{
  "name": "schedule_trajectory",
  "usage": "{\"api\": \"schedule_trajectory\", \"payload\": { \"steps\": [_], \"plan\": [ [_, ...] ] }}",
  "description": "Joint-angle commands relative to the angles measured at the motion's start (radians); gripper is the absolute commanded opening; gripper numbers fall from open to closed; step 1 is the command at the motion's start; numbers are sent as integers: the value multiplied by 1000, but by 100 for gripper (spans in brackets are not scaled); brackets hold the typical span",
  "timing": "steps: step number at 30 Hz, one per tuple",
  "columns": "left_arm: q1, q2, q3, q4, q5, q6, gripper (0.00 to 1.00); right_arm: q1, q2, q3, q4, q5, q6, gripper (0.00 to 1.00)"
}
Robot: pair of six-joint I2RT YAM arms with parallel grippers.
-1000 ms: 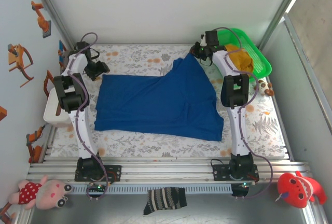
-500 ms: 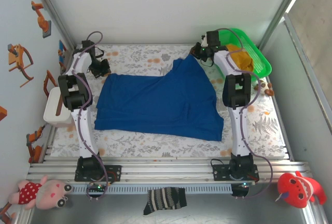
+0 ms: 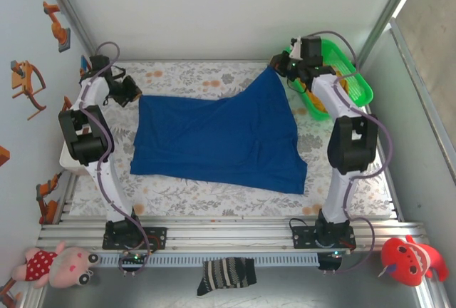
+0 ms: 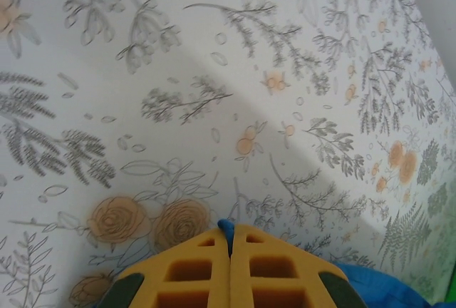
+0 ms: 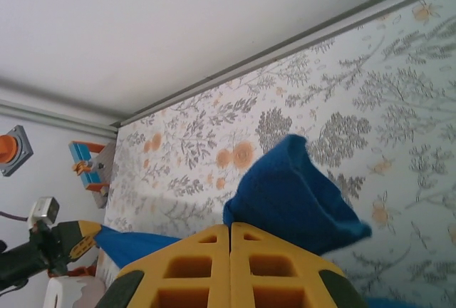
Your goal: Fold the inside-out t-shirt
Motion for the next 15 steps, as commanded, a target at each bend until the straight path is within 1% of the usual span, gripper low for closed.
{"api": "schedule_trajectory", "payload": {
  "steps": [1, 6, 9, 15],
  "plan": [
    [24, -70, -71, 85, 70, -83, 0, -4, -110, -129, 82, -4, 35, 0],
    [50, -152, -195, 158, 101, -141, 0, 3, -277, -336, 120, 24, 59, 0],
    [59, -200, -264, 180, 110, -169, 0, 12, -372, -449, 105, 53, 55, 0],
    [74, -280, -391, 177, 119, -186, 0, 59, -549, -642, 18, 129, 19, 0]
  ]
}}
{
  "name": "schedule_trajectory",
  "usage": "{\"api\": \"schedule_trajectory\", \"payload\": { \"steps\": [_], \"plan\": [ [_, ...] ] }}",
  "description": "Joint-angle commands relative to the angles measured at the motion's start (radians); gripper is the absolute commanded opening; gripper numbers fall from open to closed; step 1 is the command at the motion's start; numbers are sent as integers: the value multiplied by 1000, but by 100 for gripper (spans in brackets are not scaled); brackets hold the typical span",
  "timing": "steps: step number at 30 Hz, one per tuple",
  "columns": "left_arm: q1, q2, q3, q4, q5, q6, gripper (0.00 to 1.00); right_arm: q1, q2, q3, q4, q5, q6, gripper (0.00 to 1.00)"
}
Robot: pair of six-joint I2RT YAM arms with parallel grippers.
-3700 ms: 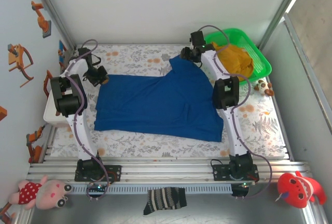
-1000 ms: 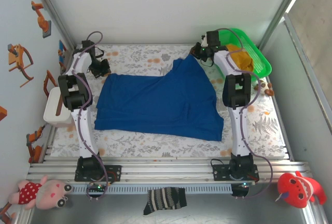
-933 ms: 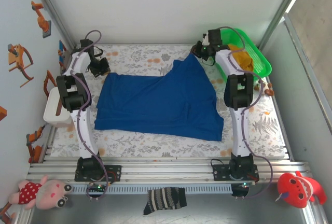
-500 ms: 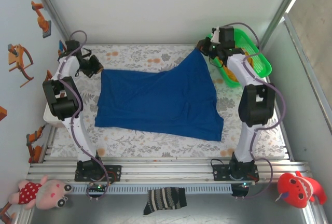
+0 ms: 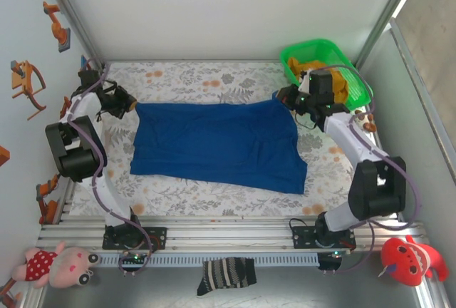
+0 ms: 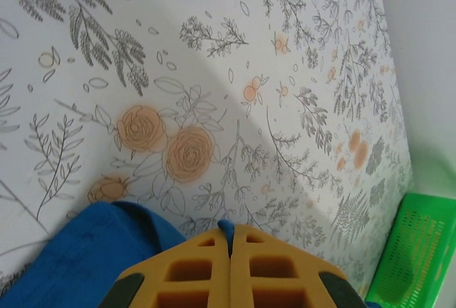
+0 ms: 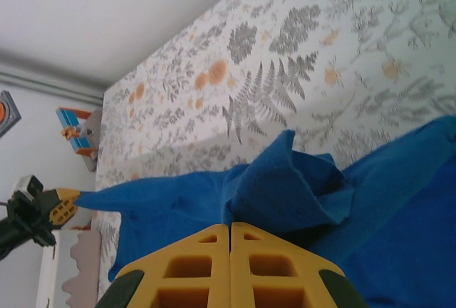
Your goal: Fold the inside-out t-shirt
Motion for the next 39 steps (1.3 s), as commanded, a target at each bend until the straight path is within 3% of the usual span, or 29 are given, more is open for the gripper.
{"api": "schedule_trajectory", "payload": {
  "steps": [1, 13, 24, 25, 26, 28, 30, 35, 39],
  "plan": [
    [11, -50, -65, 5, 23, -26, 0, 36, -99, -93, -50, 71, -23, 0],
    [29, -84, -205, 13, -13, -16, 0, 114, -431, -364, -193, 203, 11, 0],
    [46, -158, -307, -21, -55, 13, 0, 165, -553, -507, -287, 228, 36, 0],
    [49, -158, -319, -26, -58, 13, 4, 167, -555, -518, -302, 228, 31, 0],
    [54, -159, -329, -30, -62, 15, 13, 168, -556, -522, -326, 233, 22, 6],
    [67, -167, -340, -39, -78, 14, 39, 168, -561, -504, -399, 266, -8, 36],
    [72, -186, -331, -49, -92, 18, 52, 167, -564, -464, -444, 290, -41, 47],
    [55, -230, -269, -64, -91, 21, 58, 168, -425, -309, -453, 271, -149, 48],
    [-18, -216, -194, -79, -79, 17, 59, 168, -192, -181, -385, 201, -224, 47]
  ]
}}
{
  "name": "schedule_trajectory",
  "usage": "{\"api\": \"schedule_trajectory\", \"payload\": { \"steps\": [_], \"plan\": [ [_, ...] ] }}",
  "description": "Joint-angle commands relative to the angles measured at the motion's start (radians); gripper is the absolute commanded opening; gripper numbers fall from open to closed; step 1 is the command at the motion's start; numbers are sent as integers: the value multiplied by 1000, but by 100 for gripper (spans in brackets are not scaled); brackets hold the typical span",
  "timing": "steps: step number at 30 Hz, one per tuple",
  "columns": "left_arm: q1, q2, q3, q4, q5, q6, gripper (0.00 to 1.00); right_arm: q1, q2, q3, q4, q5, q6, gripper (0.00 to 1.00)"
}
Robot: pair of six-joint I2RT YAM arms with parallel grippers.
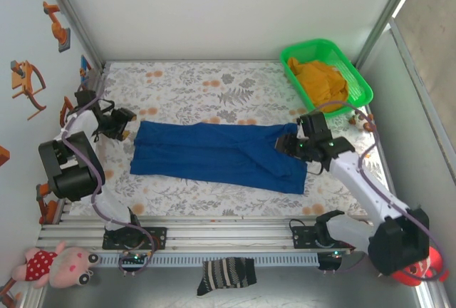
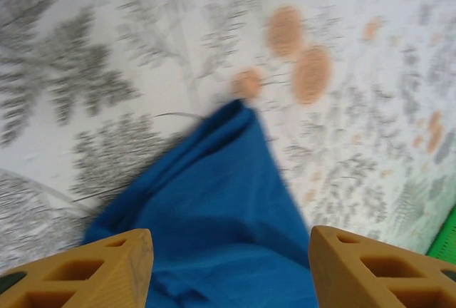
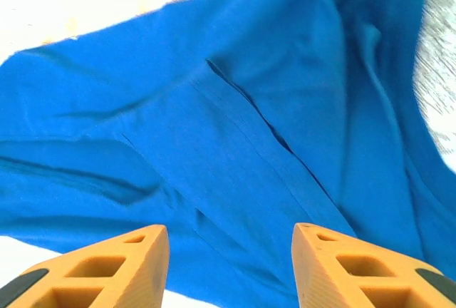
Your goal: Fold the inside-out t-shirt
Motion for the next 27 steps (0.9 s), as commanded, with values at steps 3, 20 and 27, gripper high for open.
{"api": "schedule_trajectory", "payload": {
  "steps": [3, 20, 27],
  "plan": [
    [-110, 27, 104, -27, 9, 10, 59, 7, 265, 132, 94, -54, -114, 47],
    [-169, 217, 100, -5, -49, 65, 59, 38, 652, 284, 202, -40, -122, 43],
    [-169, 235, 96, 6, -52, 60, 59, 45, 575, 249, 180, -75, -105, 0]
  ]
}}
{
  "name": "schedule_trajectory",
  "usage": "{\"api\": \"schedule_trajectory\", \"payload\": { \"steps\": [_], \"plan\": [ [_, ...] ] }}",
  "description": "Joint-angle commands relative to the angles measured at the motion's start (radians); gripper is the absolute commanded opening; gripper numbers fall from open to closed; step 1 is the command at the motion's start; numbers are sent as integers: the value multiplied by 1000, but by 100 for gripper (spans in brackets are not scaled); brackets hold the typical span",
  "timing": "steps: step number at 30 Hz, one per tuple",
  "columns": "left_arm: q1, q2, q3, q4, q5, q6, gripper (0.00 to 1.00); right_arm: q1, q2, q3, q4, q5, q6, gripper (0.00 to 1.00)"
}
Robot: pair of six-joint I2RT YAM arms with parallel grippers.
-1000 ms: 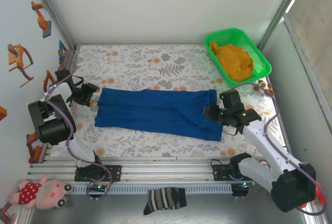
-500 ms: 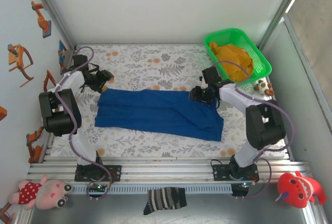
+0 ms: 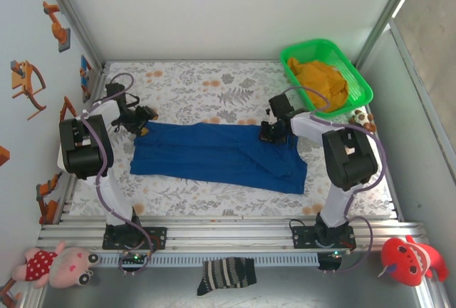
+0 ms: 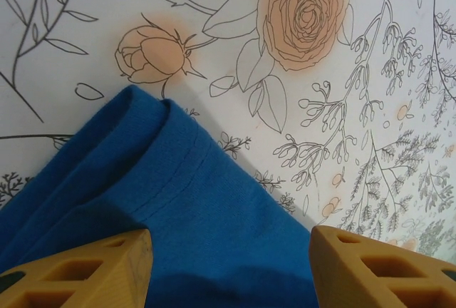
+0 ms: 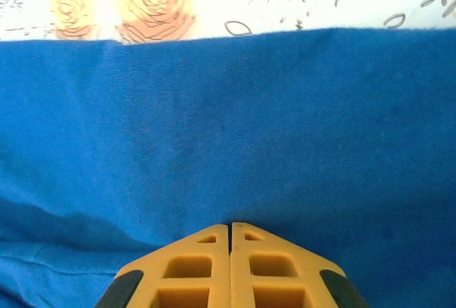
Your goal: Fold the inside-out t-shirt
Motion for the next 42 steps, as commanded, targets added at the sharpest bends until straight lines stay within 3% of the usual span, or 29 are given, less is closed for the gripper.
{"api": "schedule_trajectory", "payload": {
  "steps": [1, 10, 14, 17, 20, 23, 30, 34, 39, 42],
  "plan": [
    [-3, 16, -12, 1, -6, 22, 59, 18, -96, -17, -21, -19, 11, 0],
    [0, 14, -12, 0, -10, 29, 59, 192, -302, -120, -98, 65, 124, 0],
    [0, 11, -15, 3, -7, 25, 59, 335, -380, -206, -125, 189, 279, 0],
    [1, 9, -15, 3, -4, 26, 58, 461, -439, -299, -107, 205, 425, 1],
    [0, 2, -14, -1, -5, 30, 58, 553, -520, -322, -123, 187, 473, 30],
    [0, -1, -8, -7, -4, 31, 58, 530, -607, -262, -243, 260, 404, 44],
    [1, -2, 8, -25, -7, 38, 58, 298, -550, -184, -340, 376, 239, 45],
    [5, 3, 11, -24, -5, 36, 58, 249, -447, -195, -268, 396, 183, 36],
    [5, 6, 37, -23, 8, 42, 58, 246, -351, -287, -153, 334, 189, 13],
    [6, -8, 70, -45, -1, 68, 58, 246, -381, -383, -136, 311, 240, 12]
  ]
}}
